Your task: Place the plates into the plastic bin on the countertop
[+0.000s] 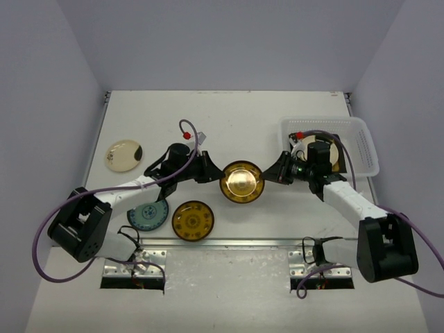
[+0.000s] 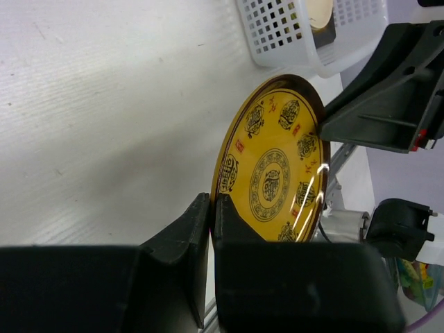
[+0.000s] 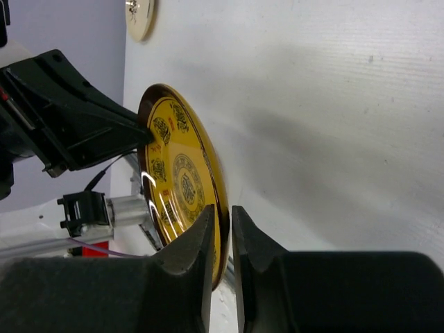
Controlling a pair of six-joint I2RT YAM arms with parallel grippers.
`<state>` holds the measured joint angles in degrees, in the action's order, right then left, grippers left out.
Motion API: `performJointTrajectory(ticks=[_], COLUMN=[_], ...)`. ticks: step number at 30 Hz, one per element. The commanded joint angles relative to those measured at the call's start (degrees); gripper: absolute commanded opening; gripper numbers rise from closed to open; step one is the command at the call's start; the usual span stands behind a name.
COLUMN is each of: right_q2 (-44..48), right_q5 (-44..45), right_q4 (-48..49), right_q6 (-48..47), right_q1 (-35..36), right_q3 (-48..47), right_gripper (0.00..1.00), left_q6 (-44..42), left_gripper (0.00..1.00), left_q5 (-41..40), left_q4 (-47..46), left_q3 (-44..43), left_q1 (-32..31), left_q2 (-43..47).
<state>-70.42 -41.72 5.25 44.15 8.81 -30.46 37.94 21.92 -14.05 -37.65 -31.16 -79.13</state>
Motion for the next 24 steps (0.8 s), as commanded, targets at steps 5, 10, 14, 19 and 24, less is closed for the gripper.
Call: performJointTrajectory(ticks=[5, 10, 14, 19, 24], right_q2=[0.2, 0.8, 3.2, 6.1, 0.8], right_q5=[-0.5, 0.0, 3.5, 15.4, 34.3], right_q4=[4.5, 4.1, 2.4, 0.9, -1.0], right_q6=[-0.1, 0.0, 3.7, 11.7, 16.0], right_q1=[1.4, 1.2, -7.5, -23.9, -30.4], right_q3=[-1.5, -1.7, -2.2, -1.5, -4.8], right_gripper=[0.23, 0.00, 0.00, 0.00, 0.00], left_q6=[0.9, 0.6, -2.5, -6.4, -11.2], left_gripper=[0.00, 0.39, 1.00, 1.00, 1.00], left_q5=[1.8, 0.5, -12.8, -26.1, -27.0], left_q4=[-5.0, -3.4, 10.1, 25.3, 33.6], left_q3=[-1.0, -1.8, -4.0, -5.1, -4.1], left_q1=[-0.4, -0.4, -0.4, -0.4, -0.4], left_q2=[4.1, 5.8, 12.2, 22.9, 31.2])
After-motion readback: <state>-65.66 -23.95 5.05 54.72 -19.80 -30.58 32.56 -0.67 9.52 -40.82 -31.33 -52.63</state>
